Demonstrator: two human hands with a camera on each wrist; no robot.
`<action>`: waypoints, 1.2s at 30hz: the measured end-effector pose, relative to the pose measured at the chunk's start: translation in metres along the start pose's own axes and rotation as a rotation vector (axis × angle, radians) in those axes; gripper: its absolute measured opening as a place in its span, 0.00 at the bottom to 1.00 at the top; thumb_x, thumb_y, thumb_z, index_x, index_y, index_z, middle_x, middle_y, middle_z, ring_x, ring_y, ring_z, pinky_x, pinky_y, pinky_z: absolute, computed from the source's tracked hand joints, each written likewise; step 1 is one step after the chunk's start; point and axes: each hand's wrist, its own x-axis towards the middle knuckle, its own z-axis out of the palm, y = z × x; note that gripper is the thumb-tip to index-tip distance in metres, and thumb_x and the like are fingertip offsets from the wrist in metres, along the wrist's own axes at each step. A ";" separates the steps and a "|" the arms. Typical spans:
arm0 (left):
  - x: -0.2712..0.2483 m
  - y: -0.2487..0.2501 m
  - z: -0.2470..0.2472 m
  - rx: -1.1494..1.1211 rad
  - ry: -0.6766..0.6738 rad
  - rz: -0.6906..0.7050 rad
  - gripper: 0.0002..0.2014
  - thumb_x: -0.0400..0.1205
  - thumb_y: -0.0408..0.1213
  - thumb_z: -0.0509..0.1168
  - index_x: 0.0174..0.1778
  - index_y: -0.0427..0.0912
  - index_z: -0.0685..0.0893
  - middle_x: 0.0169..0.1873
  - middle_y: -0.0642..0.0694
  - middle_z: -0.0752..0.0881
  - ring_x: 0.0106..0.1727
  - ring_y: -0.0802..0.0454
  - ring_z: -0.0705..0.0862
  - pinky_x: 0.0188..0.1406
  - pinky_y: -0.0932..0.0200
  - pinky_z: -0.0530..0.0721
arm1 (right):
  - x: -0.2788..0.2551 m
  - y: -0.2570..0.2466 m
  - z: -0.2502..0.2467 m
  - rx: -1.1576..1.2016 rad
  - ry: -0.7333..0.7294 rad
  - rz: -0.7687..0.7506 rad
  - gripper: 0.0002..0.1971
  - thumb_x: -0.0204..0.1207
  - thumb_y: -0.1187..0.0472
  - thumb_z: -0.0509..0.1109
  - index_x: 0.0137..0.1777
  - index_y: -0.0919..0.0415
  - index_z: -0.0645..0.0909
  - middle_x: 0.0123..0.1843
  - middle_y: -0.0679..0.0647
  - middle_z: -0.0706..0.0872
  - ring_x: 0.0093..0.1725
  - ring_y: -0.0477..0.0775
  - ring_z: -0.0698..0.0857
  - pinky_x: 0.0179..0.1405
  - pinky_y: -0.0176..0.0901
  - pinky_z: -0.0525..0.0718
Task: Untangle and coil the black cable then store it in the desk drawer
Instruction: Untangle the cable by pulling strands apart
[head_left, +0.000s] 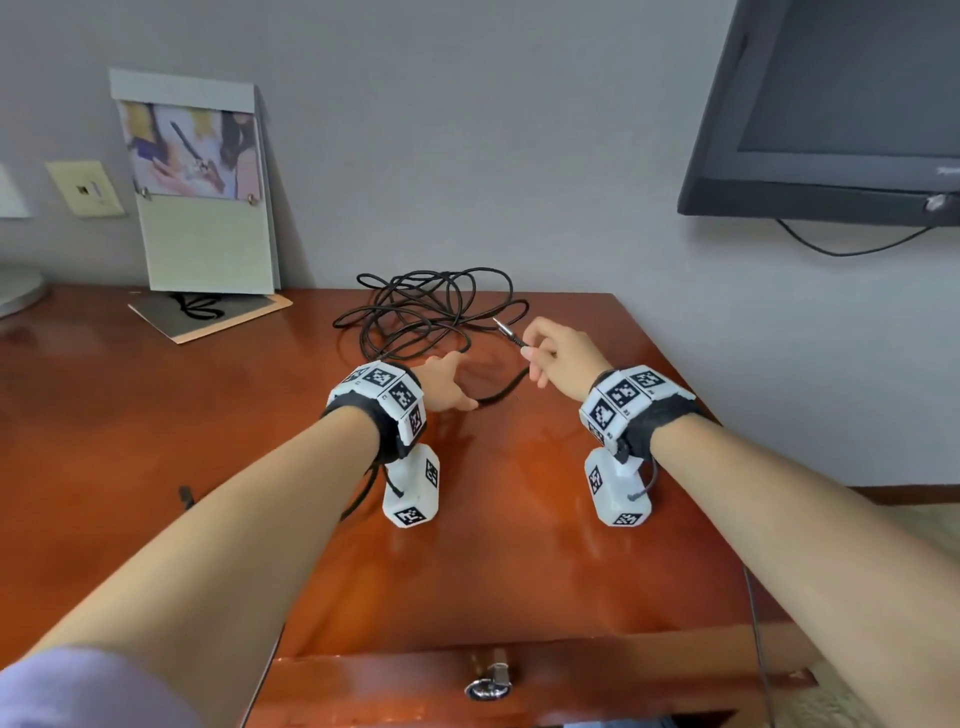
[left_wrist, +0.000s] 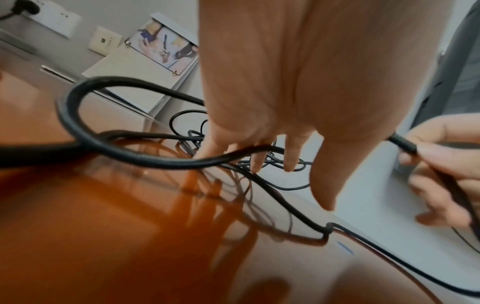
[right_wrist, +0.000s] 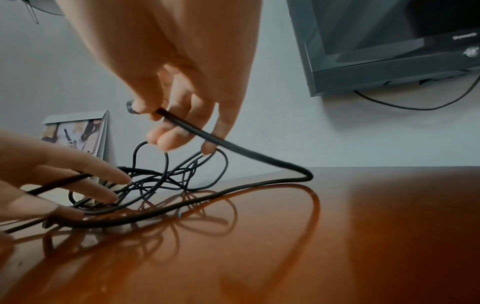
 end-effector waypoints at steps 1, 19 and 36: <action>0.004 -0.003 -0.002 0.000 0.008 0.001 0.36 0.79 0.42 0.68 0.81 0.46 0.58 0.73 0.39 0.71 0.70 0.41 0.75 0.70 0.48 0.74 | 0.005 -0.002 0.002 0.023 0.019 -0.010 0.04 0.83 0.61 0.60 0.48 0.57 0.74 0.31 0.51 0.84 0.30 0.53 0.82 0.46 0.46 0.82; 0.058 -0.054 -0.059 0.568 -0.103 0.197 0.30 0.79 0.23 0.59 0.74 0.55 0.74 0.72 0.44 0.76 0.72 0.44 0.74 0.73 0.54 0.70 | 0.090 -0.006 0.044 0.113 0.053 -0.100 0.04 0.81 0.64 0.63 0.44 0.57 0.75 0.28 0.54 0.80 0.32 0.54 0.78 0.44 0.45 0.79; 0.040 -0.016 -0.060 -0.976 0.506 0.329 0.09 0.81 0.34 0.67 0.43 0.32 0.87 0.22 0.57 0.85 0.29 0.67 0.82 0.34 0.73 0.79 | 0.096 -0.044 0.039 0.312 0.142 -0.201 0.09 0.81 0.65 0.63 0.50 0.70 0.83 0.43 0.55 0.88 0.43 0.43 0.84 0.46 0.30 0.78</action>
